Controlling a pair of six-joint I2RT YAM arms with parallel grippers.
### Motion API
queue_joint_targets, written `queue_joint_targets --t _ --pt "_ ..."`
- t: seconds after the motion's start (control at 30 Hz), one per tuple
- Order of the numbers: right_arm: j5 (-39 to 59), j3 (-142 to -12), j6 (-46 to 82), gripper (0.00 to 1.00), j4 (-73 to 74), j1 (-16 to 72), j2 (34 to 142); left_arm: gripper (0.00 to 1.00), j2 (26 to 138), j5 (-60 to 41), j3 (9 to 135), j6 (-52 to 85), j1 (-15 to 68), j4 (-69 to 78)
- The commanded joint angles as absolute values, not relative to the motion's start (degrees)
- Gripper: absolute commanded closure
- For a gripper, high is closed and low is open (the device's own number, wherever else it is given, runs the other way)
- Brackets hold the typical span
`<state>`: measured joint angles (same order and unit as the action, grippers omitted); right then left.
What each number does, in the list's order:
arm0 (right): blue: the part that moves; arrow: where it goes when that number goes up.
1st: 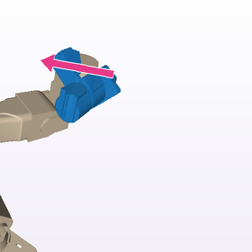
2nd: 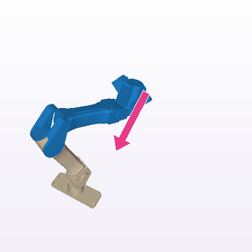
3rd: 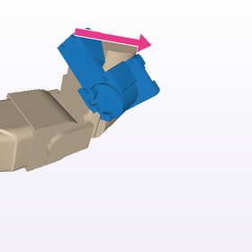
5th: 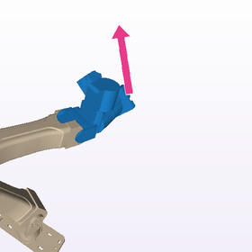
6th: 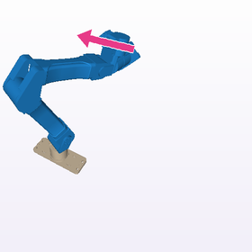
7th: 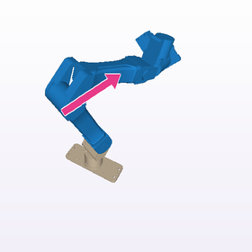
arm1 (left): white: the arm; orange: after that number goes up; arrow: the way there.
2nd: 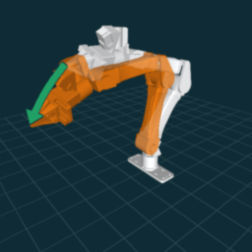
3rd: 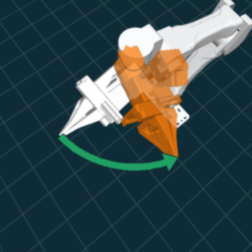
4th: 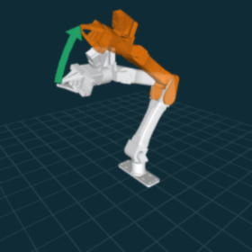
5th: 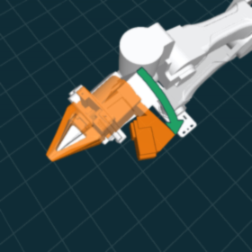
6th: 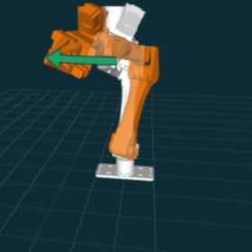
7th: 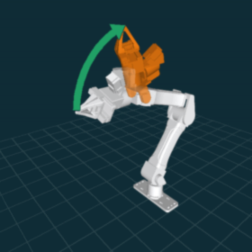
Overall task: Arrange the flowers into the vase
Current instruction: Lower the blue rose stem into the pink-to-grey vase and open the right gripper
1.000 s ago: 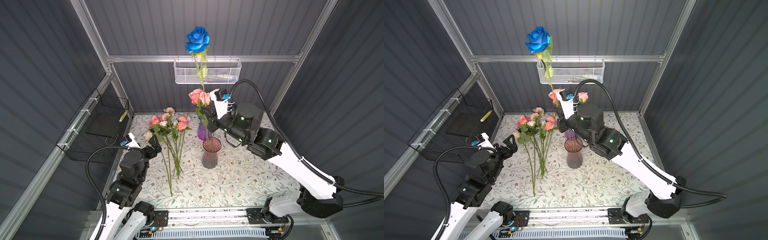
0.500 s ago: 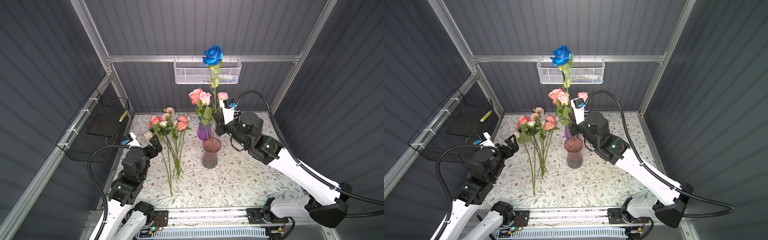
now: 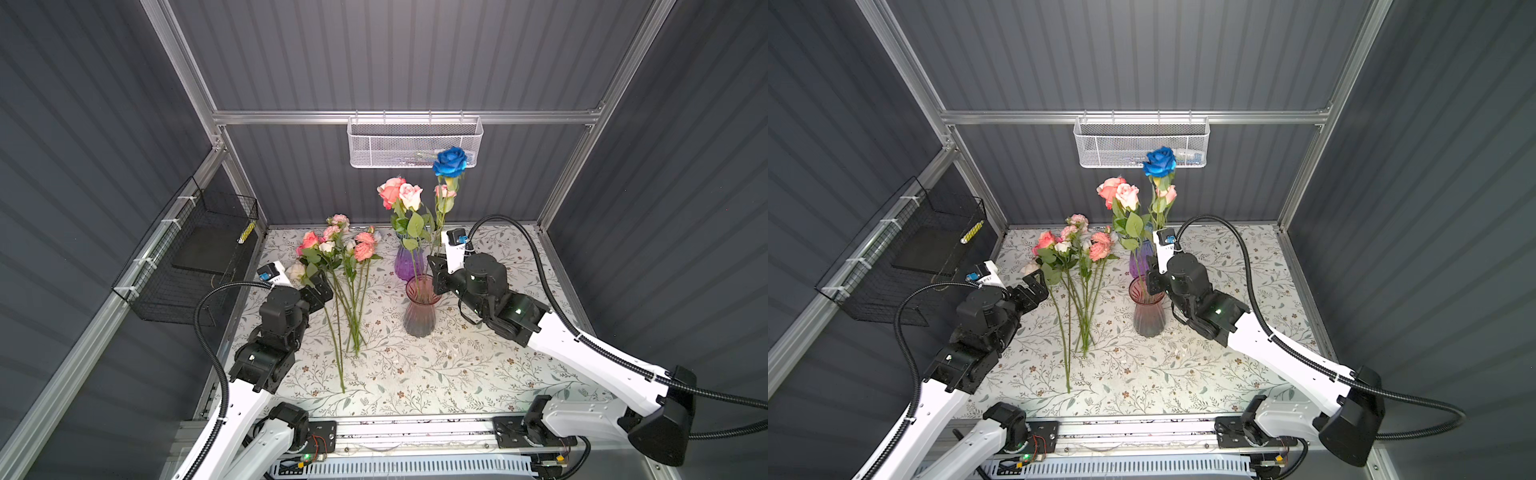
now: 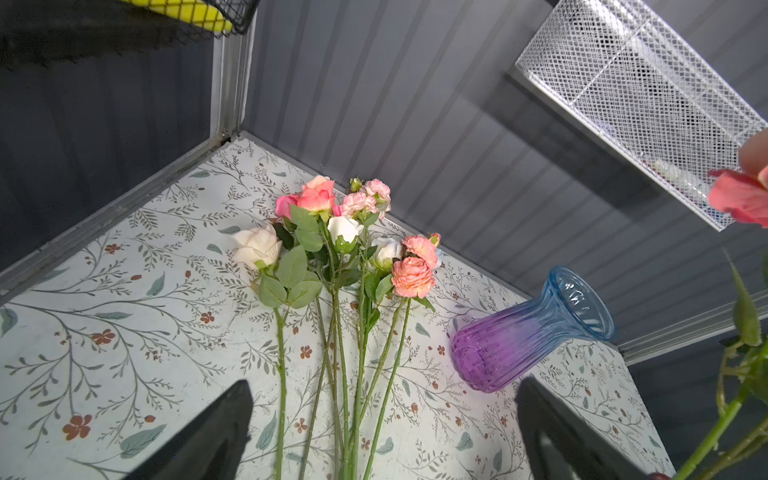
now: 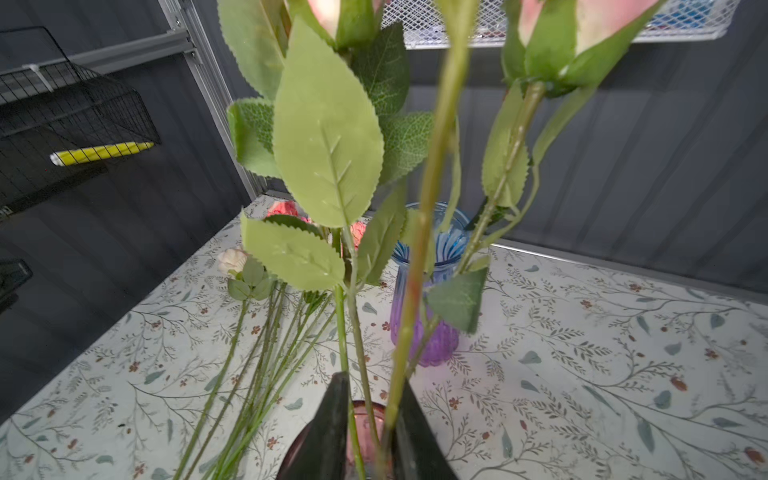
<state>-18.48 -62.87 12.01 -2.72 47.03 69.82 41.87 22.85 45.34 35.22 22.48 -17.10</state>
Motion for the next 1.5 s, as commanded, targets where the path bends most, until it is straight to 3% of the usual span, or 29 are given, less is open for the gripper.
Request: queue_joint_targets --t 0.0,0.3,0.6,0.9,1.07,1.17,1.47 --pt "-18.93 -61.84 14.01 0.76 -1.04 46.94 68.63 0.01 42.57 21.21 45.00 36.98 22.60 -14.84" --pt "-15.99 -61.64 14.67 0.76 -3.12 46.94 68.95 0.01 45.92 18.78 45.46 39.10 22.60 -13.62" --pt "-13.54 -58.22 17.00 0.71 -5.75 47.50 58.27 0.01 49.41 19.38 45.22 39.09 22.60 -12.62" --pt "-22.46 -47.58 16.24 0.65 -7.20 46.38 49.57 0.02 63.34 21.49 51.08 35.30 22.59 -18.80" --pt "-22.96 -42.20 18.58 0.65 -7.56 44.89 46.38 0.16 70.67 21.59 54.13 32.80 22.50 -19.87" --pt "-22.47 -40.60 19.66 0.65 -7.50 43.94 45.62 0.34 74.71 22.99 55.16 31.81 22.34 -19.88" --pt "-19.56 -38.33 21.32 0.65 -5.54 42.57 46.92 0.45 89.88 23.66 60.06 28.73 20.07 -23.96"
